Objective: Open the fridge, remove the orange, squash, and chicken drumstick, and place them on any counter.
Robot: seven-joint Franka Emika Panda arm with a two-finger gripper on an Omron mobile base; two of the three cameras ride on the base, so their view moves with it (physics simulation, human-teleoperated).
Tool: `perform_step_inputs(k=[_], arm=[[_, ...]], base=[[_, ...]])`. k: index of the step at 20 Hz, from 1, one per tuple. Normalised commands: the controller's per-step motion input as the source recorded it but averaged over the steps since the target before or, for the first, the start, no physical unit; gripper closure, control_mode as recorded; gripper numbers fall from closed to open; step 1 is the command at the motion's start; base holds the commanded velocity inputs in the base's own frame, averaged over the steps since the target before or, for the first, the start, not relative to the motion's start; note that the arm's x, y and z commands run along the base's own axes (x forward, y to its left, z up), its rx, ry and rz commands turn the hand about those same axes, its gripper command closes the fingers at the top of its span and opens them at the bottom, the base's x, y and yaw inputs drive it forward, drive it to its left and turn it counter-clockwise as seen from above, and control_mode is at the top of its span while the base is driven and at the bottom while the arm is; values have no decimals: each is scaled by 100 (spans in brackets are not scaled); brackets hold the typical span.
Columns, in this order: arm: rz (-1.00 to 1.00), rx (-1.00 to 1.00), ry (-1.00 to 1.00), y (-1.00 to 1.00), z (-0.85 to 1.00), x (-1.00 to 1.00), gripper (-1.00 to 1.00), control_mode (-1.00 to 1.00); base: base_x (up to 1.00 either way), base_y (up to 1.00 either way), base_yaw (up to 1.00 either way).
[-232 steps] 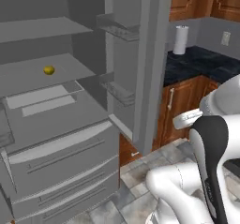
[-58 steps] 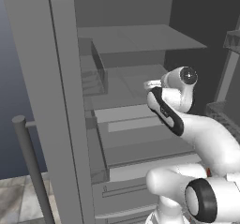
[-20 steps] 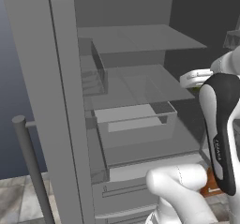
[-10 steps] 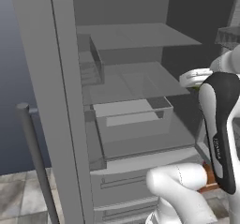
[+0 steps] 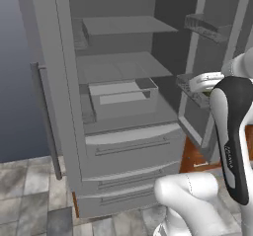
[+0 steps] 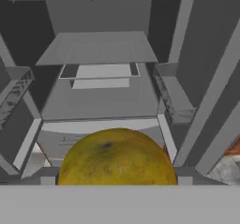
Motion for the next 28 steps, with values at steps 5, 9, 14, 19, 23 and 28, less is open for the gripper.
perform_step_inputs(k=[5, 9, 14, 19, 23, 28], arm=[[0, 0, 0, 0, 0, 0, 100, 100], [0, 0, 0, 0, 0, 0, 100, 100], [0, 0, 0, 0, 0, 0, 100, 100], [0, 0, 0, 0, 0, 0, 100, 100], [0, 0, 0, 0, 0, 0, 100, 100], [0, 0, 0, 0, 0, 0, 100, 100]], base=[[-66, -40, -9], [-10, -76, -21], [0, -100, -36], [0, -100, -35], [0, -93, -40], [0, -82, -49]])
